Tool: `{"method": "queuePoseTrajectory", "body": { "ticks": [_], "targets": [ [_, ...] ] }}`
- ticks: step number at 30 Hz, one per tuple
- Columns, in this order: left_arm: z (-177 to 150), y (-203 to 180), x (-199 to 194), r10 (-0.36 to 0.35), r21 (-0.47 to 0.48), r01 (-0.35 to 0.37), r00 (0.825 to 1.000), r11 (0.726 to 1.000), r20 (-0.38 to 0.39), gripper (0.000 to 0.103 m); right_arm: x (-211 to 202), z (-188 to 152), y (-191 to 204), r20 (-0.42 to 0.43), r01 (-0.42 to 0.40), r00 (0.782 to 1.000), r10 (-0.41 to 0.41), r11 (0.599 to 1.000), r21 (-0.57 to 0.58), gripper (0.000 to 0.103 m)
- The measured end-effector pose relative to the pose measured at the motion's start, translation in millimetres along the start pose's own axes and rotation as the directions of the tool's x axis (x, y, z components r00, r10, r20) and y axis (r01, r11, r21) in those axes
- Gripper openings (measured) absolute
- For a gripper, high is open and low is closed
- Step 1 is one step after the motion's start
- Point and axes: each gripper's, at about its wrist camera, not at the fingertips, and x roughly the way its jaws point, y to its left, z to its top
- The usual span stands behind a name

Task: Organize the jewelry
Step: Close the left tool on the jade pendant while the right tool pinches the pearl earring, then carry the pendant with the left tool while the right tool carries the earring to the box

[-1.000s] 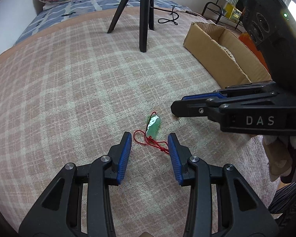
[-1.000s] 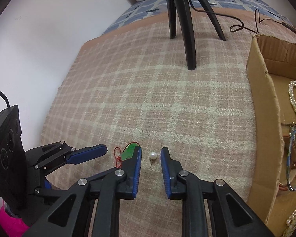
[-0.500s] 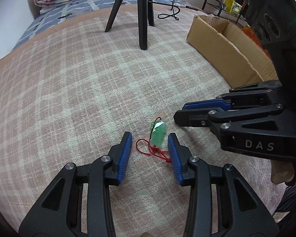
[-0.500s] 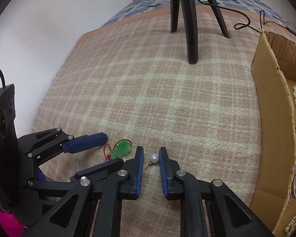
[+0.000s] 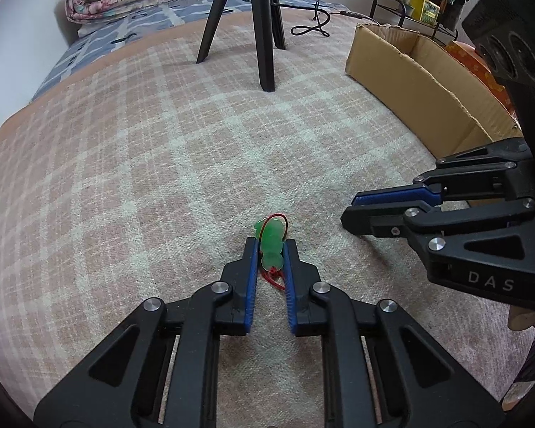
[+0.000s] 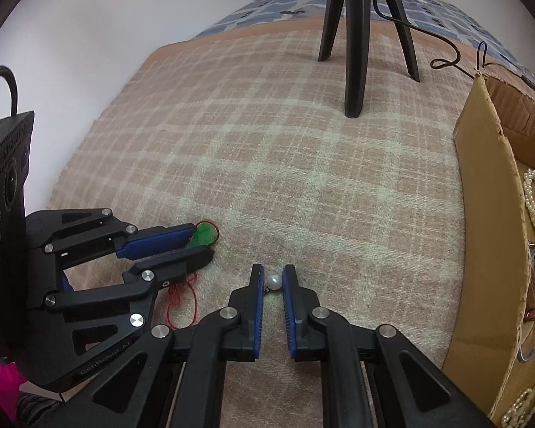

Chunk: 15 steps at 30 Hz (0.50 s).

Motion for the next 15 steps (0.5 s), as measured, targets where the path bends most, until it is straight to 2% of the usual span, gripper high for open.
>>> {"method": "queuePoseTrajectory", "body": {
  "ticks": [15],
  "targets": [
    [2.3,2.7,-14.8,0.027,-0.057,-0.025,0.999,0.998,0.037,0.012,-13.3,-11.7,8.1,0.014,0.024,1.0,-0.023,0.999,-0.048,0.008]
  ]
}}
